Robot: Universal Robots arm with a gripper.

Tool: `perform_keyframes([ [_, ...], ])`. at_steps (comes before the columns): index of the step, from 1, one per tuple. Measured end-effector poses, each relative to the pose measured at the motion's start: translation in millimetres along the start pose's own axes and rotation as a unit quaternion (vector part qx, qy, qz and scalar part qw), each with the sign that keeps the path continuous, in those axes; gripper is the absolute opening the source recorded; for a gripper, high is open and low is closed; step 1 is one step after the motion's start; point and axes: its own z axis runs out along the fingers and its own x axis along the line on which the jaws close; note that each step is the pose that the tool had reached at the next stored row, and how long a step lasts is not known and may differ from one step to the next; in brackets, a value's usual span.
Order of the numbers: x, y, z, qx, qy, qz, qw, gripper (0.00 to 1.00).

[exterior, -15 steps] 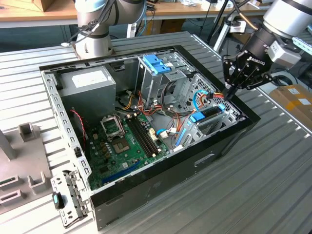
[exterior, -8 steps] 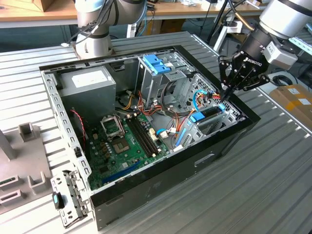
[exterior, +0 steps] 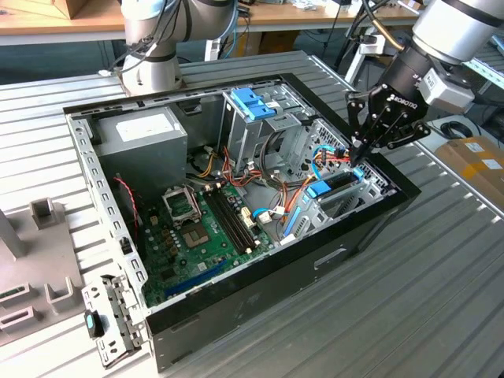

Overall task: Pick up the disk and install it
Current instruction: 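Insert the first disk wire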

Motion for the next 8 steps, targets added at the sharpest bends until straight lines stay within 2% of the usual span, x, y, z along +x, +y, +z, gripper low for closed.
perform_keyframes([
  [6, -9.1, 7.4, 1.2, 0.0, 0.0, 0.0, 1.0, 0.17],
  [8, -9.8, 8.1, 1.4, 0.0004, -0.0002, 0.005, 1.0, 0.17],
])
